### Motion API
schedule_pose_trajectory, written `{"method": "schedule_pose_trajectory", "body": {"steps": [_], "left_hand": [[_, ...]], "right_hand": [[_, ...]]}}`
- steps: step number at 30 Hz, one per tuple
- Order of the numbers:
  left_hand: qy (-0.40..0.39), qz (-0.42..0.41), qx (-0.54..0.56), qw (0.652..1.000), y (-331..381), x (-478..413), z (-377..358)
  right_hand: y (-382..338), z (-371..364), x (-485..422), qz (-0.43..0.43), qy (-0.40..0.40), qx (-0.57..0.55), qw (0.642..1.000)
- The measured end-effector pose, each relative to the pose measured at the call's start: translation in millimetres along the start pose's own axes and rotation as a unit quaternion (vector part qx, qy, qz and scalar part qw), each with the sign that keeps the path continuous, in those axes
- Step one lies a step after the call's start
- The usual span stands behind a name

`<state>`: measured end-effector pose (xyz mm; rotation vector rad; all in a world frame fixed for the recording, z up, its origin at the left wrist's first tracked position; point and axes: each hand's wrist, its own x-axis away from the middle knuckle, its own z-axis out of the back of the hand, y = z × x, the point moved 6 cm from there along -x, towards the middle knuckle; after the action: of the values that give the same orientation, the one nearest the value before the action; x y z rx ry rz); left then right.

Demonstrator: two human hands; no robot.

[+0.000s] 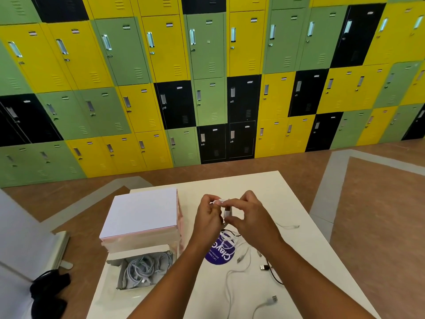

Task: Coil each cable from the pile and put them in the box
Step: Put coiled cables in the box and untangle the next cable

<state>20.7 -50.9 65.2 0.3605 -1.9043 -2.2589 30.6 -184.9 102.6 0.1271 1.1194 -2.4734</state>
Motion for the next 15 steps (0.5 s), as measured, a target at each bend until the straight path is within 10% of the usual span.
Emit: {"method": "schedule_pose_trajectory", "body": {"steps": [15], "left_hand": [[-0.083,-0.041,0.053,0.994,27,7,-13]], "right_hand": [[32,-24,-2,-0.26,-0.036,-0.324,0.909]]}}
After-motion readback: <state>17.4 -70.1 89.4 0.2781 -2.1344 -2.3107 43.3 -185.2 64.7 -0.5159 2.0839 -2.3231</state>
